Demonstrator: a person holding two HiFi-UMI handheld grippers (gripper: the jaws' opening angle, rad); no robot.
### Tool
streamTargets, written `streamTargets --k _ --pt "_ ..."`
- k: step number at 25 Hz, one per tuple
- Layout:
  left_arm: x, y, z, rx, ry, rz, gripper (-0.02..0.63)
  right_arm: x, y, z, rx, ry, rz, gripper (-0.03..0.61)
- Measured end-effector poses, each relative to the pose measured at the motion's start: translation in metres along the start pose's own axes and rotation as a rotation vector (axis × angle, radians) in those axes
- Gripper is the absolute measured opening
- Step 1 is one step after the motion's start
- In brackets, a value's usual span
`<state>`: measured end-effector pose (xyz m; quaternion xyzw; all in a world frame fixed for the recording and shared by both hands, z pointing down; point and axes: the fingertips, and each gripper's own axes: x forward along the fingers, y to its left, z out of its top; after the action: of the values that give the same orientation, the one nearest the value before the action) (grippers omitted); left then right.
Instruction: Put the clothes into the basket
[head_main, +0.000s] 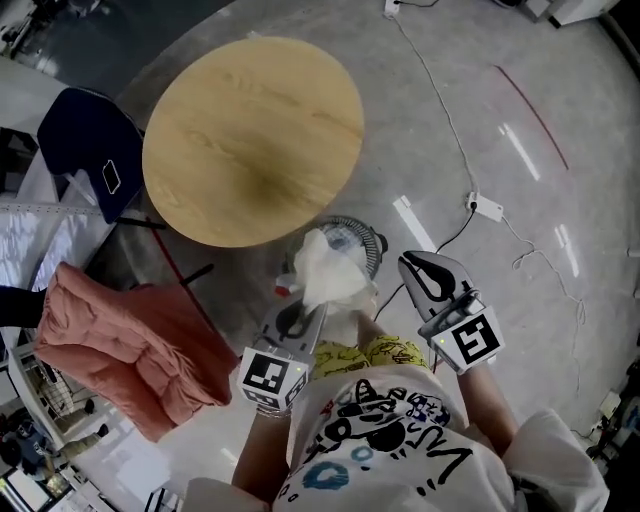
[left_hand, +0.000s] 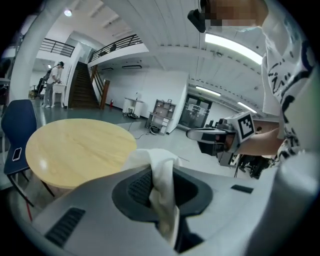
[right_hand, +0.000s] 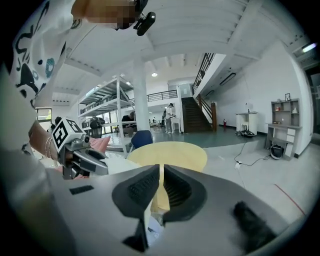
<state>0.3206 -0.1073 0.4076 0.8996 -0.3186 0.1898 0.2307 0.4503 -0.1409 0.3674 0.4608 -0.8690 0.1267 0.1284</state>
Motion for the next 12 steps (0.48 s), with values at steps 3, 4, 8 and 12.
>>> streamTargets --k 3,4,8,12 --pt "0.005 0.001 -0.02 -0.01 0.031 0.031 0.064 -0.001 -0.001 -0.02 0.039 0.022 0.024 0.031" --pt "0.007 0.003 -0.026 -0.011 0.041 0.043 0.064 -0.001 -0.001 -0.029 0.054 0.036 0.032 0.031" --pt "0.02 0.011 -0.048 -0.007 0.069 0.075 0.064 0.003 -0.003 -0.064 0.075 0.078 0.047 0.031" --pt "0.03 0.018 -0.081 -0.01 0.113 0.102 0.064 0.011 -0.002 -0.102 0.107 0.12 0.036 0.031"
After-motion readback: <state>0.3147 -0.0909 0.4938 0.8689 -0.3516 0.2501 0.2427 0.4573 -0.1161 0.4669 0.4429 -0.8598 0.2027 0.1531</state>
